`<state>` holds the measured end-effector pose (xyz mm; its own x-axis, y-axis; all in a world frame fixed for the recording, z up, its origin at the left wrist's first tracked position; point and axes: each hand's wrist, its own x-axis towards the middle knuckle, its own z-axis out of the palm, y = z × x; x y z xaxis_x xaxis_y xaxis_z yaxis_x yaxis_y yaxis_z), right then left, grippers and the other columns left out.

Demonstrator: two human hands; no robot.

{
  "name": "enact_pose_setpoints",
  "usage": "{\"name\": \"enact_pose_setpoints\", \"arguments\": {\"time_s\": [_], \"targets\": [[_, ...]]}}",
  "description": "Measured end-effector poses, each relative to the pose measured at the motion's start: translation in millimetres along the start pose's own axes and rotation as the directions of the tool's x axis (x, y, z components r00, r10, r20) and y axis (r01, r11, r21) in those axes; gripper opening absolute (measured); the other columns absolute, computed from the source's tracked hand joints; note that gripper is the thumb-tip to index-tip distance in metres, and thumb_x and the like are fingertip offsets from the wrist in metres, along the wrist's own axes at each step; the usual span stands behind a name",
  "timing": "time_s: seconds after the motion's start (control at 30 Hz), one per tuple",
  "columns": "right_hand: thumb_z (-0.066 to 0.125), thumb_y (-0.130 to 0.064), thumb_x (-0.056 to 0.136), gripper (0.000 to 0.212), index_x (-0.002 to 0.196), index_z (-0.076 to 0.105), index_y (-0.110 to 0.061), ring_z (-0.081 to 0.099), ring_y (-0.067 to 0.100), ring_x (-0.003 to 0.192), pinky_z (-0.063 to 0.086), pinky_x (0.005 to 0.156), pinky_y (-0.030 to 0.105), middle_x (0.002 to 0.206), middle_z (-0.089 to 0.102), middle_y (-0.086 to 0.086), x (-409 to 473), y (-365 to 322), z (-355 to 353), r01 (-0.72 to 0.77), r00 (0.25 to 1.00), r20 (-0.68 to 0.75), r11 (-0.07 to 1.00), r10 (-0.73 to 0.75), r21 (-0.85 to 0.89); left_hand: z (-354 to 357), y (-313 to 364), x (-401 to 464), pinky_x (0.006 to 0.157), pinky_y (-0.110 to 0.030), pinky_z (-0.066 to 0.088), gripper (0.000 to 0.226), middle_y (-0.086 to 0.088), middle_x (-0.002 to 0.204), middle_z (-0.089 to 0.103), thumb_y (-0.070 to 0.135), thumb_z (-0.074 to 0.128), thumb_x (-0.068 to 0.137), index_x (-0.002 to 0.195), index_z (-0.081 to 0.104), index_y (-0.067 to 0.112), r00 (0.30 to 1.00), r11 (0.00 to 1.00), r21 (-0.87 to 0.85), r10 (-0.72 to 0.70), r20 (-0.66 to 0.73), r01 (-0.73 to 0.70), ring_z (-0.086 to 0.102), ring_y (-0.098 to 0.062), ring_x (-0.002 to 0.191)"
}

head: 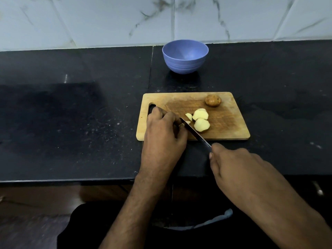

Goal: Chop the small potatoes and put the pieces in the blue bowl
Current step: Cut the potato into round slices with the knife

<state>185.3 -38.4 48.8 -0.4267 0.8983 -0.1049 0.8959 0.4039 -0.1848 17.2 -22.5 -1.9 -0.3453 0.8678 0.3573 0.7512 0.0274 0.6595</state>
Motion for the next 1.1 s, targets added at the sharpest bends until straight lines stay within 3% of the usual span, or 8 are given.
{"name": "enact_pose_setpoints", "arguments": {"time_s": [0.1, 0.23, 0.47, 0.6, 0.73, 0.83, 0.97, 1.1], "targets": [[0.025, -0.042, 0.104, 0.024, 0.106, 0.046, -0.03, 0.053, 0.01, 0.064, 0.042, 0.057, 0.027, 0.071, 0.052, -0.008, 9.9, -0.1, 7.8, 0.006, 0.998, -0.064, 1.0, -0.005, 0.019, -0.1, 0.7, -1.0, 0.077, -0.021, 0.046, 0.006, 0.005, 0.102, 0.049, 0.024, 0.068, 0.086, 0.09, 0.064, 0.02, 0.999, 1.0, -0.008, -0.03, -0.023, 0.03, 0.051, -0.011, 0.096], [0.028, -0.047, 0.101, 0.027, 0.087, 0.047, -0.034, 0.056, 0.006, 0.055, 0.037, 0.05, 0.022, 0.064, 0.056, -0.007, 12.5, 8.8, 5.3, 0.041, 0.991, -0.131, 0.989, -0.022, 0.145, -1.7, -1.4, 0.4, 0.077, -0.019, 0.049, 0.016, 0.008, 0.104, 0.052, 0.024, 0.07, 0.087, 0.1, 0.062, 0.021, 0.998, 0.998, -0.049, -0.028, -0.047, 0.026, 0.055, -0.008, 0.093], [0.033, -0.046, 0.101, 0.032, 0.073, 0.041, -0.032, 0.052, 0.007, 0.049, 0.028, 0.046, 0.019, 0.058, 0.053, -0.007, 19.4, 21.8, 12.2, -0.012, 0.982, -0.183, 0.982, 0.047, 0.191, 4.0, 1.1, 2.2, 0.077, -0.032, 0.054, 0.029, 0.007, 0.106, 0.05, 0.043, 0.071, 0.087, 0.107, 0.06, 0.024, 0.999, 0.999, -0.022, 0.024, -0.034, -0.024, 0.056, -0.011, 0.098], [0.033, -0.046, 0.1, 0.033, 0.07, 0.035, -0.033, 0.049, 0.007, 0.045, 0.025, 0.044, 0.018, 0.054, 0.051, -0.007, 17.2, 20.5, 15.1, 0.009, 0.974, -0.224, 0.988, 0.026, 0.156, 5.7, 7.7, 8.4, 0.065, -0.028, 0.051, 0.021, 0.009, 0.105, 0.048, 0.037, 0.068, 0.09, 0.105, 0.059, 0.026, 0.999, 0.995, 0.103, -0.01, -0.04, 0.015, 0.055, -0.009, 0.088], [0.032, -0.045, 0.101, 0.03, 0.074, 0.036, -0.034, 0.048, 0.007, 0.042, 0.024, 0.042, 0.017, 0.053, 0.05, -0.007, 15.7, 19.6, 18.0, 0.0, 0.967, -0.252, 0.991, 0.035, 0.137, 5.6, 8.4, 16.7, 0.061, -0.028, 0.046, 0.013, 0.007, 0.106, 0.052, 0.028, 0.063, 0.094, 0.106, 0.061, 0.023, 0.991, 0.99, 0.1, -0.093, -0.1, 0.103, 0.054, -0.009, 0.08], [0.032, -0.044, 0.101, 0.031, 0.072, 0.033, -0.034, 0.047, 0.006, 0.042, 0.023, 0.041, 0.018, 0.053, 0.048, -0.007, 16.8, 19.5, 16.8, -0.002, 0.966, -0.257, 0.992, 0.036, 0.128, 6.1, 8.9, 22.2, 0.061, -0.03, 0.045, 0.01, 0.009, 0.104, 0.053, 0.032, 0.061, 0.097, 0.102, 0.063, 0.025, 0.988, 0.987, 0.111, -0.104, -0.111, 0.116, 0.056, -0.01, 0.082], [0.032, -0.044, 0.101, 0.031, 0.073, 0.035, -0.033, 0.047, 0.007, 0.043, 0.023, 0.041, 0.019, 0.054, 0.049, -0.007, 16.5, 19.9, 16.5, -0.007, 0.967, -0.251, 0.992, 0.039, 0.126, 7.6, 9.0, 22.1, 0.06, -0.03, 0.042, 0.02, 0.008, 0.106, 0.049, 0.042, 0.055, 0.099, 0.104, 0.066, 0.026, 0.996, 0.985, 0.165, -0.038, -0.076, 0.05, 0.052, -0.011, 0.097], [0.032, -0.044, 0.101, 0.029, 0.075, 0.037, -0.032, 0.048, 0.007, 0.044, 0.024, 0.042, 0.019, 0.054, 0.049, -0.006, 16.6, 20.3, 18.0, -0.001, 0.965, -0.259, 0.992, 0.033, 0.123, 10.0, 11.8, 20.3, 0.055, -0.026, 0.032, 0.024, 0.005, 0.116, 0.047, 0.039, 0.054, 0.094, 0.115, 0.065, 0.032, 0.994, 0.921, 0.373, 0.105, 0.04, -0.112, 0.045, -0.013, 0.107]]}}
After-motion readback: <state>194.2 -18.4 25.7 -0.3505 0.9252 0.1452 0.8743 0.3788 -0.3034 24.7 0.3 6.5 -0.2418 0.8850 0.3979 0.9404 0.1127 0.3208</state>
